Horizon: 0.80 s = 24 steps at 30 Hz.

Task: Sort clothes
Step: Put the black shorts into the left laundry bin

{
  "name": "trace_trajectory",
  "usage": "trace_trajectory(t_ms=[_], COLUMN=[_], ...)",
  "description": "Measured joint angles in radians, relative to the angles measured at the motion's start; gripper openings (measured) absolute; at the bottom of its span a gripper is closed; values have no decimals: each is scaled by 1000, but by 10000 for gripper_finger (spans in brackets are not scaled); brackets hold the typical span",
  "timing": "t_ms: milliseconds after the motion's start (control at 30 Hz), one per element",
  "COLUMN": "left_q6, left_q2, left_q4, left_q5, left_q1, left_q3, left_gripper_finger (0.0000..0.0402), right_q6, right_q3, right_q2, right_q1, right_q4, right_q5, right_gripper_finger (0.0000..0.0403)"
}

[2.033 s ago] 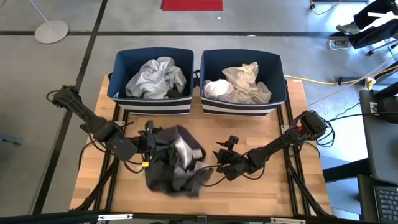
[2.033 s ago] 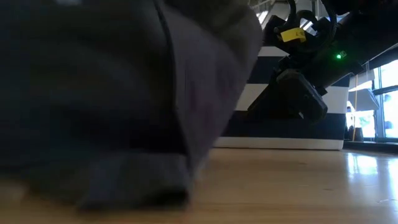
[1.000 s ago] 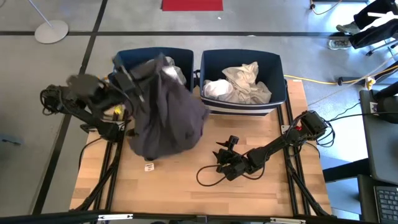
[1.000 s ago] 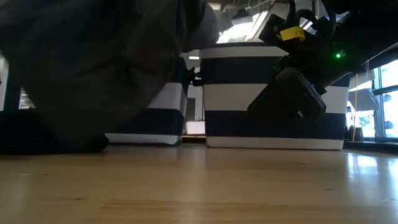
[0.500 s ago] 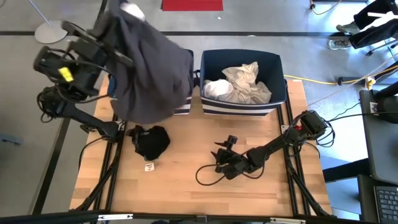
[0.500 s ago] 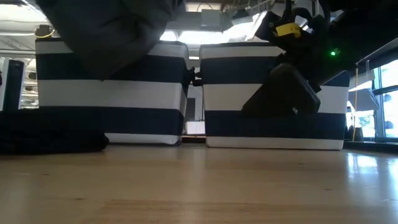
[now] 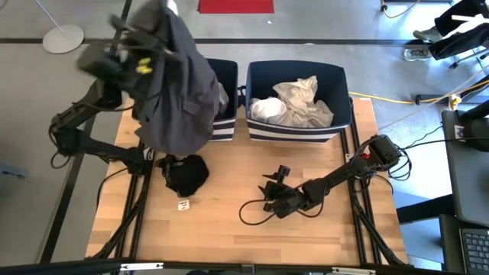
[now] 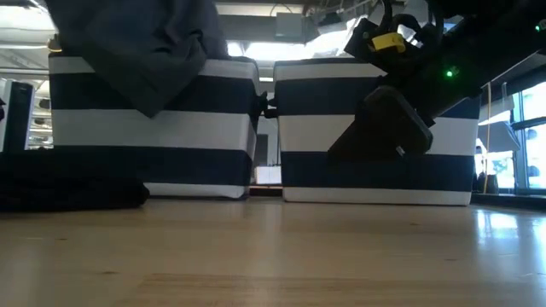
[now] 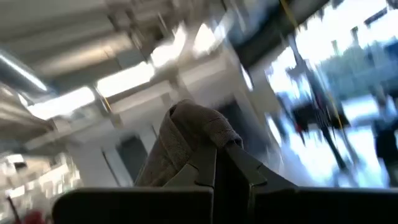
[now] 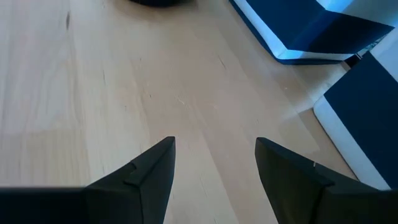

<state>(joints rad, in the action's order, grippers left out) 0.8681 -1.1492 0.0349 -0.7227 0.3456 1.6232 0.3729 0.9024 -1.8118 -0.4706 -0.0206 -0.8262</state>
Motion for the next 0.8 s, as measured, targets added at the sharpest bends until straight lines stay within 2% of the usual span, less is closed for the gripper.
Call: trace_trajectory(t_ms=[200,367,500,800], left_q6=[-274,-467,-559,-662], left_q2=[-74,-153,-232,-432], left_q4=[-469,-756,-901,-1086], left_q5=[61,268,405,573], left_q1=[192,293,345,423], left_q3=[0,0,0,0], left_gripper_finger=[1,2,12,16], right_q6=[0,-4,-4,-3], right_q3=[0,0,0,0], right_q2=[0,0,0,0], right_q1=[0,0,0,0], right_q4=[-16,-16,-18,-19], right_q5=[9,9,9,14], right_gripper_finger=[223,223,223,223])
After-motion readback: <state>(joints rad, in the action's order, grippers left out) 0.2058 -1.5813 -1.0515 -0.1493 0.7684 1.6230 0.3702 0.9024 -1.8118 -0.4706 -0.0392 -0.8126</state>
